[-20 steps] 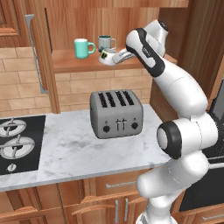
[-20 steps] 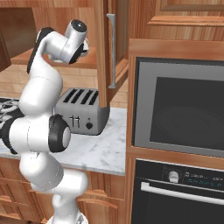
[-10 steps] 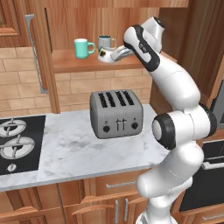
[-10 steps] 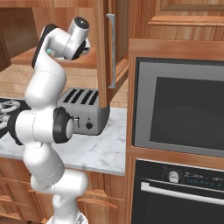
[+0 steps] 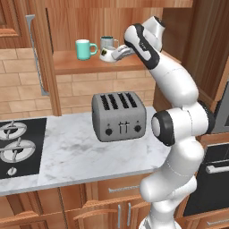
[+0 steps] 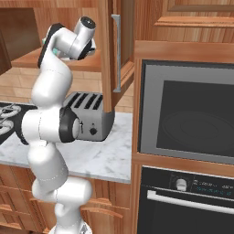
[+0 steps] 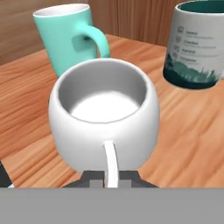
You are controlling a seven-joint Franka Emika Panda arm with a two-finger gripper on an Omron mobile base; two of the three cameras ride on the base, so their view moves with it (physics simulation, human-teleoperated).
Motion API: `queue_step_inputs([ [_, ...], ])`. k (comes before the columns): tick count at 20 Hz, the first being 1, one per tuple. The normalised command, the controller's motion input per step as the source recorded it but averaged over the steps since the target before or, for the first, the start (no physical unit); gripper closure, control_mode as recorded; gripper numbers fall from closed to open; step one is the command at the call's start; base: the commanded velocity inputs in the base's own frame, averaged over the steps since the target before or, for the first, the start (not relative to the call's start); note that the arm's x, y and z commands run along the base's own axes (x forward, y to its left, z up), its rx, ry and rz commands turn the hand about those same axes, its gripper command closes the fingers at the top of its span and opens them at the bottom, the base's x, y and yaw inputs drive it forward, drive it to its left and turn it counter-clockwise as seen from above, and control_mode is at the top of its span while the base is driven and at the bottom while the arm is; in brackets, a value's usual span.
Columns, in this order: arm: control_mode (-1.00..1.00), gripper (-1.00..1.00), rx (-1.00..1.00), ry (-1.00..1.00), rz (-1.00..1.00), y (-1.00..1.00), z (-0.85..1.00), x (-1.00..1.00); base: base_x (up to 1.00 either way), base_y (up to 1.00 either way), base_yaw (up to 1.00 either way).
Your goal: Pick the mug on the counter and place it in the cabinet with the handle facing the right, like the mugs already inside.
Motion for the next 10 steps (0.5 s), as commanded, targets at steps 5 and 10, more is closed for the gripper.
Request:
queue_step_inputs([
  [5,-1.0,1.0,0.05,0.0,0.08,0.0,0.0,0.17,0.0,0.0,0.0],
  [10,-1.0,1.0,0.06,0.01,0.12,0.0,0.0,0.15,0.0,0.0,0.0],
])
